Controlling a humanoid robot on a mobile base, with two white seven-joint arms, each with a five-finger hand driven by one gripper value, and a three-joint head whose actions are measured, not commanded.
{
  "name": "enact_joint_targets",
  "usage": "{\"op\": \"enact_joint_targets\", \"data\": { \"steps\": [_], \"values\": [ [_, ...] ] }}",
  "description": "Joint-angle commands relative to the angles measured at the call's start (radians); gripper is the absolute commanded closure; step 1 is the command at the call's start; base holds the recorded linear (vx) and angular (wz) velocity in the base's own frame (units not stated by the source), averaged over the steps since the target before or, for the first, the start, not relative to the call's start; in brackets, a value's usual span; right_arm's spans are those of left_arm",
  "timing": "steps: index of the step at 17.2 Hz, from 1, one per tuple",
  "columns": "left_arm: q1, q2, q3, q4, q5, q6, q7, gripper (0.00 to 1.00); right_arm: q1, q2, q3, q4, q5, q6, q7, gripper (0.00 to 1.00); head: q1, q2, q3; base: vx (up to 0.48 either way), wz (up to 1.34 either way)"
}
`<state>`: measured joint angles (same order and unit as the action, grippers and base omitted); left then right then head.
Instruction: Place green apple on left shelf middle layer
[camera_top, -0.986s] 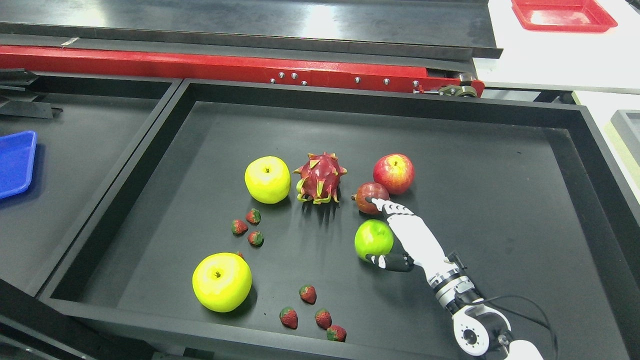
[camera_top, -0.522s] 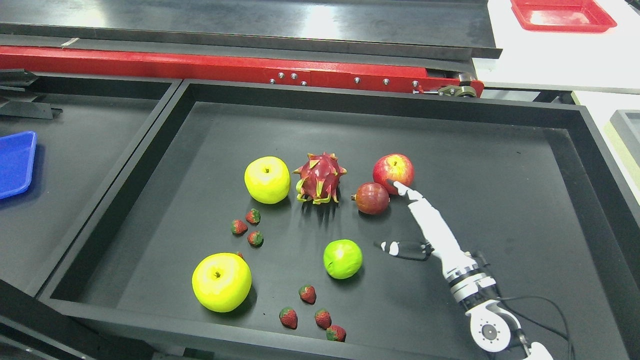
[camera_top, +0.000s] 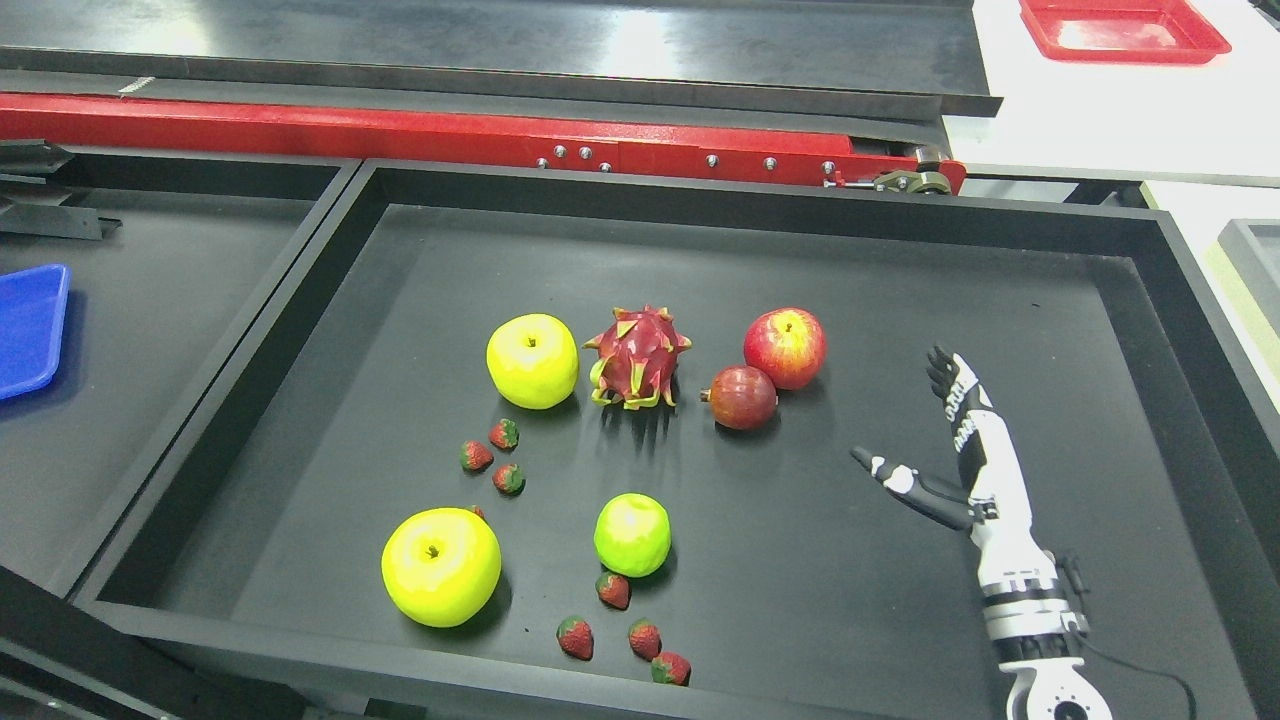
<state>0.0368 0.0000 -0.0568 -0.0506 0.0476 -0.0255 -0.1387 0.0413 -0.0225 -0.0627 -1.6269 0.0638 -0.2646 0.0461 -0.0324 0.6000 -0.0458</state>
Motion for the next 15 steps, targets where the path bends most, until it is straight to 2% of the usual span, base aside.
{"op": "enact_joint_targets", "data": {
  "steps": [1, 7, 15],
  "values": [
    [0.000, 0.017, 0.000, 0.000, 0.000, -0.001, -0.001, 0.00, 0.077, 0.005, -0.034, -0.057, -0.125, -0.007, -0.012, 0.00, 0.0000, 0.000, 0.000, 0.010, 0.00],
    [0.000, 0.017, 0.000, 0.000, 0.000, 0.001, -0.001, 0.00, 0.123, 0.005, 0.063, -0.056, -0.124, -0.001, -0.015, 0.00, 0.0000, 0.000, 0.000, 0.002, 0.00],
    [0.000, 0.017, 0.000, 0.000, 0.000, 0.001, 0.001, 0.00, 0.124, 0.005, 0.064, -0.056, -0.124, -0.001, -0.017, 0.00, 0.0000, 0.000, 0.000, 0.000, 0.00]
  ]
}}
